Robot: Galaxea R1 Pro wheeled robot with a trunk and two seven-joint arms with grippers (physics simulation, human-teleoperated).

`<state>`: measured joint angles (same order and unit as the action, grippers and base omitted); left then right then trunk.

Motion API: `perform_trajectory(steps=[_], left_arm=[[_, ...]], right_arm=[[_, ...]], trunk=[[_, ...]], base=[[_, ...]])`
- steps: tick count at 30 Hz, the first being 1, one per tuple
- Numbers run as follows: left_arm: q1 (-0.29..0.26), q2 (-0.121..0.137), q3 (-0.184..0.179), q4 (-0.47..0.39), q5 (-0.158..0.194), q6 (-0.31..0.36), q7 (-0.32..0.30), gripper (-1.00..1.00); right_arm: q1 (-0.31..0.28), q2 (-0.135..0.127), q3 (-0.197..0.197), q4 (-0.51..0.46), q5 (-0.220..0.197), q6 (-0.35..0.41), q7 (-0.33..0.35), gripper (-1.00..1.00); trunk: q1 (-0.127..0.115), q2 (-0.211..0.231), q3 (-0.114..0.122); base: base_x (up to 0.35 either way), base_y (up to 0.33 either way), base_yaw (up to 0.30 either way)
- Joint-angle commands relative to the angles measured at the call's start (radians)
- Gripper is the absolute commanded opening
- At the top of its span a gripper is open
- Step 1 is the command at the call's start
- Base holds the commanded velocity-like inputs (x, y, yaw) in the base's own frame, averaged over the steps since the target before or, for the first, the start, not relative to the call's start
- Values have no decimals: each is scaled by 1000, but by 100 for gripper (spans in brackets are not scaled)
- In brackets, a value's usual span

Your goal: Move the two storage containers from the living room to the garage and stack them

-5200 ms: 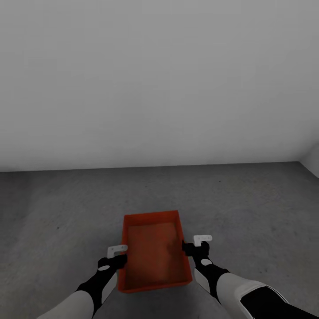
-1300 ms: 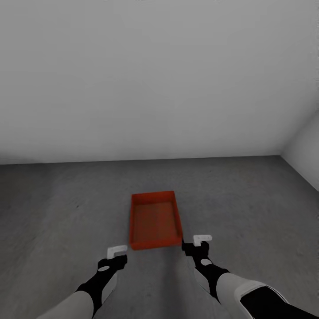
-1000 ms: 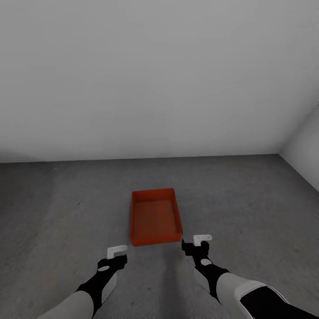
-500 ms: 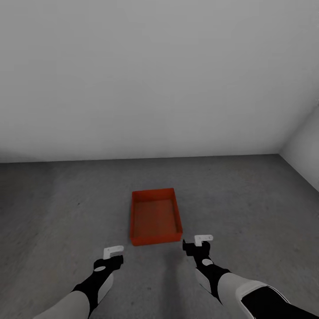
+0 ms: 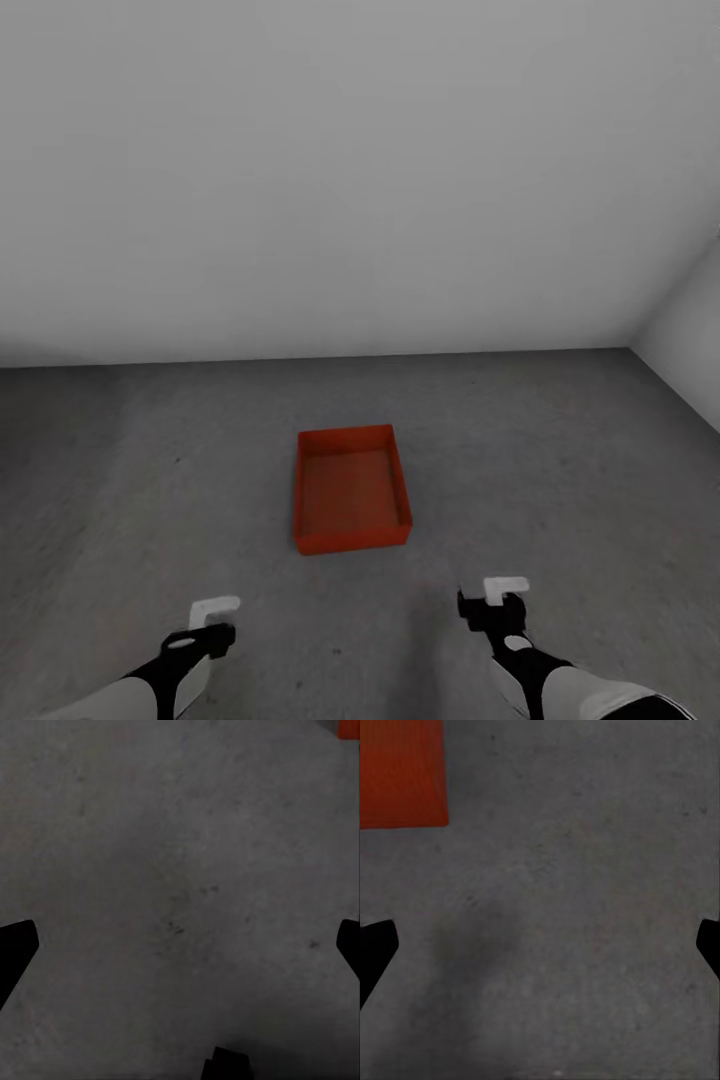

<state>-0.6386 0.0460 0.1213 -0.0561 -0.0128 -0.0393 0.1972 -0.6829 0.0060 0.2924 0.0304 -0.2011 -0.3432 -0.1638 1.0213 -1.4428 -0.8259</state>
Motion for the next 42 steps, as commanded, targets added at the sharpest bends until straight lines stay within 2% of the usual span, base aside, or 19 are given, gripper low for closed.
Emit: perform_trajectory(steps=[1, 5, 10, 16, 18, 21, 24, 30, 42], left_arm=[[1, 17, 7, 22, 3, -4, -1, 100], [1, 55, 7, 47, 37, -3, -5, 100], [30, 70, 8, 55, 72, -2, -8, 100], [172, 74, 7, 57, 87, -1, -10, 100], [210, 71, 7, 57, 88, 3, -11, 100], [263, 63, 7, 57, 88, 6, -24, 100], [318, 50, 7, 58, 88, 2, -55, 100], [363, 41, 6, 57, 86, -7, -80, 100], [370, 40, 7, 51, 77, -9, -84, 100]], right_arm=[[24, 0, 9, 3, -8, -5, -1, 100], [112, 0, 10, 3, -5, -1, 0, 100], [201, 0, 10, 3, -5, 29, 1, 100], [325, 6, 9, 3, -10, 170, 2, 100], [373, 10, 9, 3, -11, 191, 2, 100], [442, 13, 8, 3, -12, 188, 3, 100], [505, 14, 7, 3, -14, 135, 3, 100], [540, 14, 5, 5, -15, 98, 3, 100], [546, 14, 6, 4, -13, 113, 14, 100]], trunk=[[0, 0, -1], [0, 0, -1], [0, 0, -1], [0, 0, -1], [0, 0, -1], [0, 0, -1], [0, 0, -1], [0, 0, 4], [0, 0, 23]], base=[[0, 0, 0], [0, 0, 0], [0, 0, 0], [0, 0, 0], [0, 0, 0], [0, 0, 0], [0, 0, 0], [0, 0, 0], [0, 0, 28]])
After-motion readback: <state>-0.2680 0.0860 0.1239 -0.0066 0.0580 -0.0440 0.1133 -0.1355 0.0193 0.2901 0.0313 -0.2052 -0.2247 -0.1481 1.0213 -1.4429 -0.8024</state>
